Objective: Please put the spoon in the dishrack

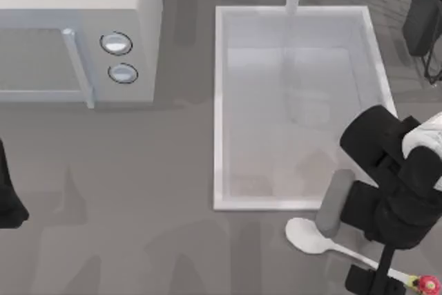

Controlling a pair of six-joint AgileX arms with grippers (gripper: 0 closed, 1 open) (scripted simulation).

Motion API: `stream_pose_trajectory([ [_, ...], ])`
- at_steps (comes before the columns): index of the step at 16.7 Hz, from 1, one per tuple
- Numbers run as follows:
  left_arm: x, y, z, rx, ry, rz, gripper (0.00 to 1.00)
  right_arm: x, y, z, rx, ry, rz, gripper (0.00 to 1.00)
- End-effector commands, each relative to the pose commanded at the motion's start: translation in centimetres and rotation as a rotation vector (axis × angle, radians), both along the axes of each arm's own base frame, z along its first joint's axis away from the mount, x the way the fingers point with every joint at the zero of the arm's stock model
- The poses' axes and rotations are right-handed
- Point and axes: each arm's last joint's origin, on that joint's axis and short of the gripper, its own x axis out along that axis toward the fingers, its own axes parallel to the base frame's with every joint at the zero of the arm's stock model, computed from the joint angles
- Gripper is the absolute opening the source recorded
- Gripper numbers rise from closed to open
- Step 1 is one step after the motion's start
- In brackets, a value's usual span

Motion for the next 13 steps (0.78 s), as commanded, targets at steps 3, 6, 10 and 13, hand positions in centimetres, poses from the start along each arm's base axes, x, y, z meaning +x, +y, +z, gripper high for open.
stream_pose_trajectory([
  [3, 0.0, 0.0, 0.0, 0.000, 0.000, 0.000, 1.00, -0.3, -0.2, -2.4, -0.001, 0.002, 0.001, 1.00],
  [6, 0.0, 0.0, 0.0, 0.000, 0.000, 0.000, 1.00, -0.4, -0.3, -2.9, -0.003, 0.004, 0.000, 1.00],
  [10, 0.0, 0.0, 0.0, 0.000, 0.000, 0.000, 1.00, -0.4, -0.3, -2.9, -0.003, 0.004, 0.000, 0.85],
  [13, 0.0, 0.0, 0.0, 0.000, 0.000, 0.000, 1.00, -0.4, -0.3, -2.9, -0.003, 0.004, 0.000, 0.62],
])
